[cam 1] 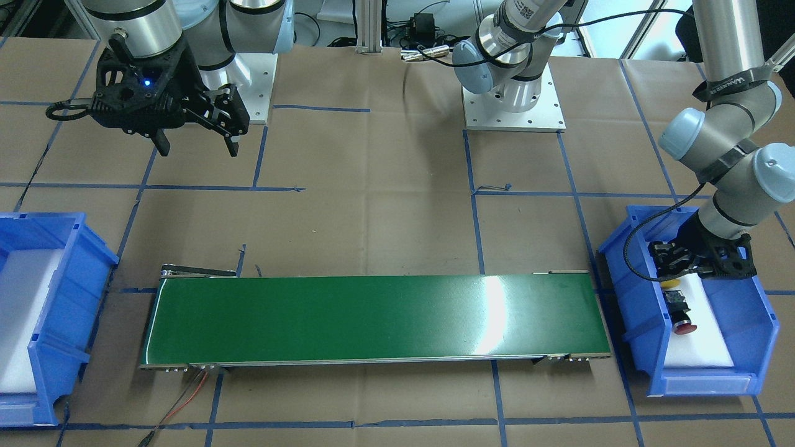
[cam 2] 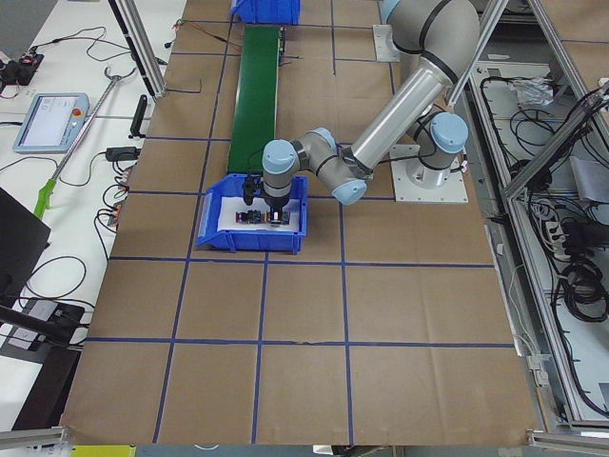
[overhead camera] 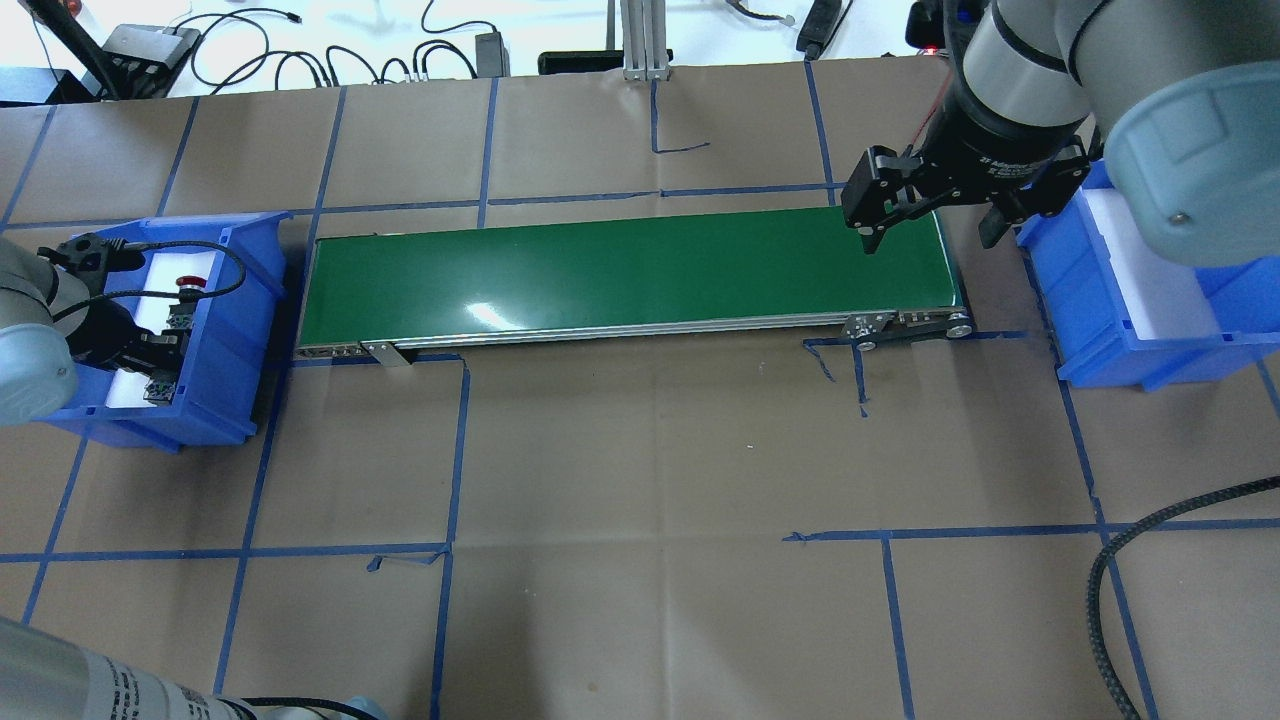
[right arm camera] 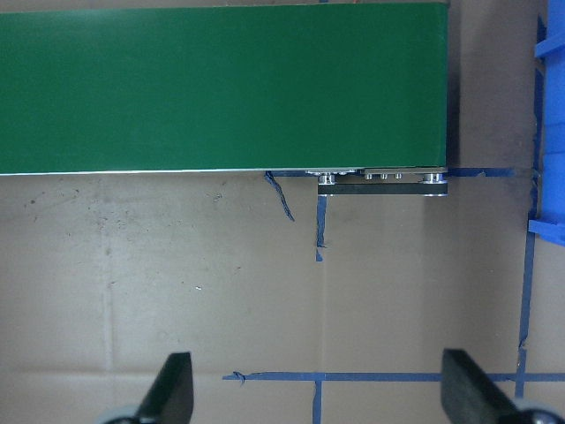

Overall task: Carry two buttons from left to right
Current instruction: 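Lower the left gripper and grasp the yellow-capped button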

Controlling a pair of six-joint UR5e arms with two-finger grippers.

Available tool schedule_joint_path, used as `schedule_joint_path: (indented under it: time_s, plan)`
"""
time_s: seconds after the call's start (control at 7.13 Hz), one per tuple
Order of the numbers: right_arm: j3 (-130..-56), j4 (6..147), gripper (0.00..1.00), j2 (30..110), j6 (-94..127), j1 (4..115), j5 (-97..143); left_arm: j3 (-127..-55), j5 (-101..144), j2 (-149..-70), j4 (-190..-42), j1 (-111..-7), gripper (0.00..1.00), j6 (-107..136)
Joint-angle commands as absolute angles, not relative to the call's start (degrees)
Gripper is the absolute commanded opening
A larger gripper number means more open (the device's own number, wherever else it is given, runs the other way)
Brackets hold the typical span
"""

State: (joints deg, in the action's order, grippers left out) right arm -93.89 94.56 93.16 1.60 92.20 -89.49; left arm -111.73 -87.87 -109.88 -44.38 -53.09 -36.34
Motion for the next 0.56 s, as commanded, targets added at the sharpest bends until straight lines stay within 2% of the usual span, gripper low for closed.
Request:
schedule_joint_path:
  time_s: [0.0, 0.14, 0.42]
  plan:
    - [-93.69, 94.66, 1.0, 93.16, 1.93, 92.2, -89.3, -111.01, -89.03, -108.64, -44.82, -53.09, 0.05, -36.12]
    - [-93.69, 94.66, 1.0, 93.16, 1.93, 92.2, -89.47, -109.79, -89.03, -107.33, -46.04, -53.09, 0.05, -36.12]
    - [-93.6, 94.66, 1.0, 93.16, 1.85, 92.2, -89.47, -102.87, -89.21, -103.47, -58.9, -53.09, 0.05, -36.12]
